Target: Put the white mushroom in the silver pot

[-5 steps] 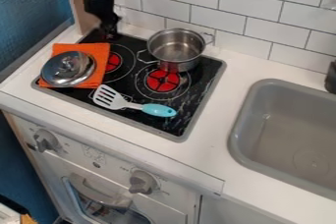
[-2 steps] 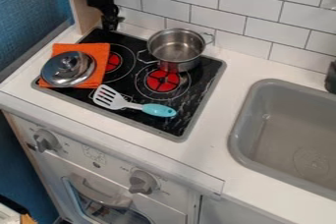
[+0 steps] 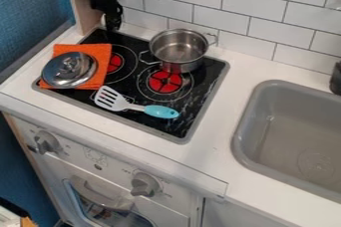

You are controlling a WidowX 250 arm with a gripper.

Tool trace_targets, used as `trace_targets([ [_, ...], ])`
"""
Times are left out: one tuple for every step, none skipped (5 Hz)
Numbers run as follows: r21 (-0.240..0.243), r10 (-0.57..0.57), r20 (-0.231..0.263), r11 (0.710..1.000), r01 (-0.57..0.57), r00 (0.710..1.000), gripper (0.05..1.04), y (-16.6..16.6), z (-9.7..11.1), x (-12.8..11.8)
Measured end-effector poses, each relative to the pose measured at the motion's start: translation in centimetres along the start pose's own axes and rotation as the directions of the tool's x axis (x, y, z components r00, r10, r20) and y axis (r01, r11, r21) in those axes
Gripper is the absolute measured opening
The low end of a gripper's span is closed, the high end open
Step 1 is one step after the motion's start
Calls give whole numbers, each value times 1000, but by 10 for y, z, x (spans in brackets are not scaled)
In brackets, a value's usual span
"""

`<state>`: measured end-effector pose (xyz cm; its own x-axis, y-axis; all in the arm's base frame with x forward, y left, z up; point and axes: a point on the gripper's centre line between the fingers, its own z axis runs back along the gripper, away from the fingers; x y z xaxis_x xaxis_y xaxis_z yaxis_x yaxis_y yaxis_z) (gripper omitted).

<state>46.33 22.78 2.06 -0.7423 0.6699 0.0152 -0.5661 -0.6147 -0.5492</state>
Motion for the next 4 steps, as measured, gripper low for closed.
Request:
trace_targets([
  [4,-33,-13,999,33,999,562,2,-1,-2],
  [9,-39,-16,999,39,999,411,8,0,0],
  [7,-56,-28,998,56,998,408,14,8,-2],
  [3,-86,-44,996,86,995,391,20,27,-2],
])
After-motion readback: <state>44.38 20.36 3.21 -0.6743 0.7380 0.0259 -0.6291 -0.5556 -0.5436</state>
